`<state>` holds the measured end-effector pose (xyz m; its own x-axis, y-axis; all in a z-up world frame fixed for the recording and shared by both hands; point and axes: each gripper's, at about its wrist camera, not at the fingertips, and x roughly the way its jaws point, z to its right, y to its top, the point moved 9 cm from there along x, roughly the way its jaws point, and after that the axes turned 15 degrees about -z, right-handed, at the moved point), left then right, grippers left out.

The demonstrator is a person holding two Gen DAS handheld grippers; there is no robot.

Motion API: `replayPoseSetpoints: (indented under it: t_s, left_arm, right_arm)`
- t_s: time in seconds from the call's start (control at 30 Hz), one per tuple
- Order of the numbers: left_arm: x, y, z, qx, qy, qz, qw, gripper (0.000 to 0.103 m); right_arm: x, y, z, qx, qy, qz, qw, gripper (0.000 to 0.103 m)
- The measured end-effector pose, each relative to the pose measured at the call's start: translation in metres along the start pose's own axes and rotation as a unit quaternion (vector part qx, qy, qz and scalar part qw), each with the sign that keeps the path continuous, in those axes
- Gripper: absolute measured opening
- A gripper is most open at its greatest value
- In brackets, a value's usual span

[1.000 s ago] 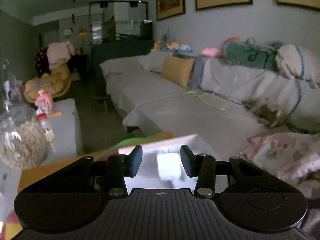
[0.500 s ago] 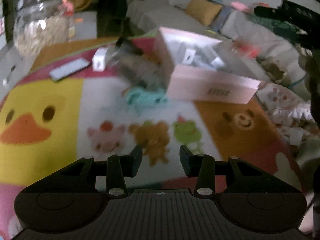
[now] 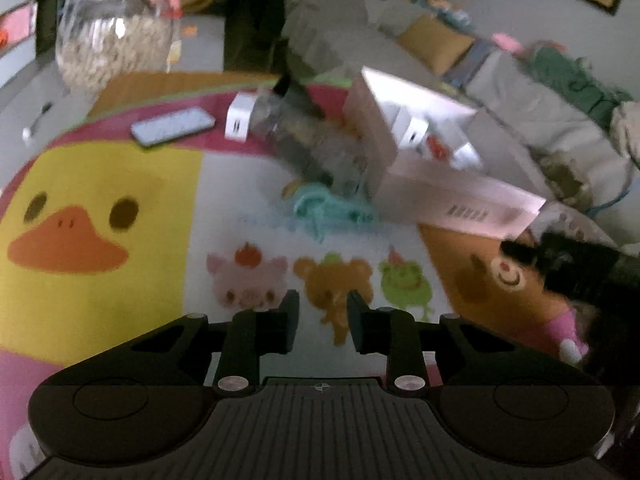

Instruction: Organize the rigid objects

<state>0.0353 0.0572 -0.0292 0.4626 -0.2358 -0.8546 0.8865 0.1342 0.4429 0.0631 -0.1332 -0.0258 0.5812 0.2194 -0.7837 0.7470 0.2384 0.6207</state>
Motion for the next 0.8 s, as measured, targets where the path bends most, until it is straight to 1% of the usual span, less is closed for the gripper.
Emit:
replayPoseSetpoints:
  t_s: [0.03,0.17,0.27,0.3,0.37,0.4,0.43,0.53,0.63,0.73,0.8]
  left_arm:
    - [-0.002,0.002,0.001,0.006,0.001,0.01,0.9999,0.03]
    - [-0.005,0.012,0.0,0.014,0.015,0.028,0.9994,0.03]
    - [-0.008,0.023,-0.005,0.01,0.017,0.044,0.9988,0.03]
    - [-0.01,0.029,-0.01,0.002,0.011,0.051,0.9986,0.03]
    - [-0.013,0.039,-0.023,-0.03,0.002,0.06,0.9978,0.03]
    - [-0.015,0.043,-0.029,-0.044,0.004,0.064,0.9969,0.03]
    - [-0.017,0.046,-0.033,-0.049,0.01,0.069,0.9964,0.029]
    - [-0.023,0.052,-0.039,-0.037,0.037,0.089,0.9947,0.029]
    - [-0.024,0.054,-0.04,-0.028,0.05,0.105,0.9928,0.029]
    - [-0.022,0.053,-0.041,-0.028,0.05,0.114,0.9919,0.029]
    - [-0.021,0.05,-0.04,-0.033,0.035,0.115,0.9921,0.029]
  right_arm:
    - [0.002,-0.003,-0.002,0.001,0.003,-0.002,1.0,0.083]
    - [0.004,-0.012,-0.005,0.007,0.024,-0.007,1.0,0.083]
    - [0.006,-0.014,-0.006,0.004,0.025,-0.004,1.0,0.083]
    - [0.005,-0.016,-0.006,0.002,0.024,-0.002,1.0,0.083]
    - [0.006,-0.02,-0.007,-0.002,0.022,0.0,1.0,0.083]
    - [0.007,-0.022,-0.007,-0.003,0.021,0.0,1.0,0.083]
    - [0.009,-0.024,-0.008,-0.004,0.019,-0.001,1.0,0.083]
    - [0.007,-0.024,-0.008,-0.008,0.02,0.001,1.0,0.083]
    - [0.007,-0.024,-0.008,-0.008,0.024,0.0,1.0,0.083]
    - [0.008,-0.024,-0.009,-0.009,0.024,0.002,1.0,0.083]
    - [0.007,-0.022,-0.011,-0.013,0.026,0.0,1.0,0.083]
